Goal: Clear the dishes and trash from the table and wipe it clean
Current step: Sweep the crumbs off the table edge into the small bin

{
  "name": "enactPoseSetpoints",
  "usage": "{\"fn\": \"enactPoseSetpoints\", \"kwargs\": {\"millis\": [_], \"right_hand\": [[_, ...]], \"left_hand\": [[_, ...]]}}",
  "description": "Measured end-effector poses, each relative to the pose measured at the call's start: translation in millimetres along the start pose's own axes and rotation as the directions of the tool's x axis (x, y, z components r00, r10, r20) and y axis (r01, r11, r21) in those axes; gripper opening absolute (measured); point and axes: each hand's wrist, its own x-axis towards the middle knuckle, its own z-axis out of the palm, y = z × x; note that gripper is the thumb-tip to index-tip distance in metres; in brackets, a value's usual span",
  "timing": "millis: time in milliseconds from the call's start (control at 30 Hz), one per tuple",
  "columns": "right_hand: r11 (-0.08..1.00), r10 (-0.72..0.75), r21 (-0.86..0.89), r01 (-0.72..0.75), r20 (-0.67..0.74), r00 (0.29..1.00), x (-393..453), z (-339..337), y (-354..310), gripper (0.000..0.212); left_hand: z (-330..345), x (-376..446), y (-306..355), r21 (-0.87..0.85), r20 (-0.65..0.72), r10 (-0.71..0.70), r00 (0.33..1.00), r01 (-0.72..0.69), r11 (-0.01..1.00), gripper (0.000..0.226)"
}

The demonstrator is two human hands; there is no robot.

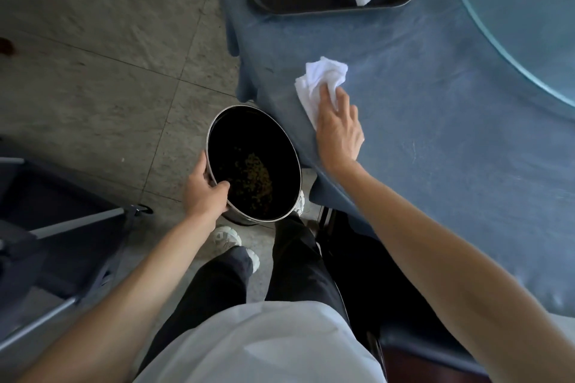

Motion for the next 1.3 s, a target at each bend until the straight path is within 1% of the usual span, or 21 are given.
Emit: {"fn": "enactPoseSetpoints", "kwargs": {"millis": [67,133,167,200,233,267,367,433,500,600,733,833,900,1000,1100,1200,1300], "right_hand": [[0.991,-0.133,-0.010,0.135,0.075,0.988,-23.4,12.9,-19.4,0.076],[0.942,-0.337,0.055,0.332,0.159,0.928,-47.1,21.1,-36.5,0.071],[0.907,-0.421,0.093,0.411,0.176,0.890,-56.2,23.1,-41.5,0.067],[0.882,-0.471,0.124,0.455,0.164,0.867,-61.7,24.5,-43.3,0.063],[0.874,-0.481,0.155,0.461,0.128,0.868,-63.3,24.4,-43.1,0.059],[0.881,-0.455,0.189,0.434,0.084,0.887,-62.1,22.5,-41.4,0.055],[0.916,-0.306,0.267,0.299,-0.018,0.952,-51.4,11.0,-28.4,0.044],[0.926,-0.254,0.280,0.254,-0.036,0.966,-44.9,7.4,-16.7,0.041],[0.922,-0.262,0.288,0.259,-0.029,0.965,-46.2,9.0,-11.2,0.041],[0.910,-0.301,0.297,0.288,-0.001,0.954,-58.7,18.6,-17.6,0.041],[0.883,-0.358,0.339,0.324,0.042,0.933,-74.3,36.2,-39.6,0.042],[0.860,-0.427,0.345,0.376,0.083,0.900,-84.5,59.7,-55.8,0.042],[0.862,-0.439,0.333,0.381,0.117,0.891,-88.1,81.7,-61.5,0.041],[0.901,-0.370,0.309,0.305,0.176,0.912,-89.3,120.4,-60.4,0.041],[0.950,-0.265,0.243,0.196,0.296,0.918,-88.6,166.9,-57.4,0.044],[0.963,-0.186,0.245,0.109,0.319,0.929,-83.7,214.1,-49.0,0.044],[0.972,-0.168,0.213,0.099,0.339,0.926,-77.7,262.4,-41.8,0.044]], "left_hand": [[2.2,-1.7,3.8,-0.005,-0.003,-0.004,1.000,0.004,1.000,0.088],[5.9,-3.4,8.9,-0.025,-0.002,-0.014,1.000,0.014,1.000,0.086],[8.5,-4.1,11.3,-0.033,0.001,-0.011,1.000,0.011,0.999,0.084],[10.2,-4.6,13.8,-0.033,0.002,-0.003,1.000,0.003,0.999,0.081],[10.9,-4.7,15.8,-0.034,0.002,0.002,1.000,-0.002,0.999,0.079],[11.1,-4.0,16.7,-0.042,0.000,0.002,1.000,-0.002,0.999,0.079],[10.6,-3.2,15.4,-0.066,0.005,-0.008,1.000,0.008,0.998,0.082],[10.9,-3.2,15.2,-0.069,0.011,-0.009,1.000,0.010,0.998,0.084],[10.2,-2.4,13.3,-0.079,0.012,-0.006,1.000,0.007,0.997,0.086],[4.7,0.2,3.8,-0.100,0.016,-0.018,1.000,0.020,0.995,0.087],[-9.6,14.9,-18.8,-0.156,-0.007,-0.070,0.998,0.068,0.985,0.085],[-21.4,31.2,-42.7,-0.122,-0.040,-0.071,0.997,0.066,0.990,0.086],[-26.8,46.4,-61.9,-0.102,-0.051,-0.083,0.995,0.078,0.992,0.084],[-30.3,79.4,-93.7,-0.111,-0.040,-0.127,0.991,0.122,0.986,0.083],[-28.9,118.5,-131.9,-0.085,-0.041,-0.165,0.985,0.161,0.983,0.077],[-16.6,154.1,-173.3,-0.041,-0.038,-0.113,0.993,0.111,0.993,0.075],[-0.3,191.0,-205.2,-0.039,-0.025,-0.045,0.999,0.044,0.998,0.072]]}}
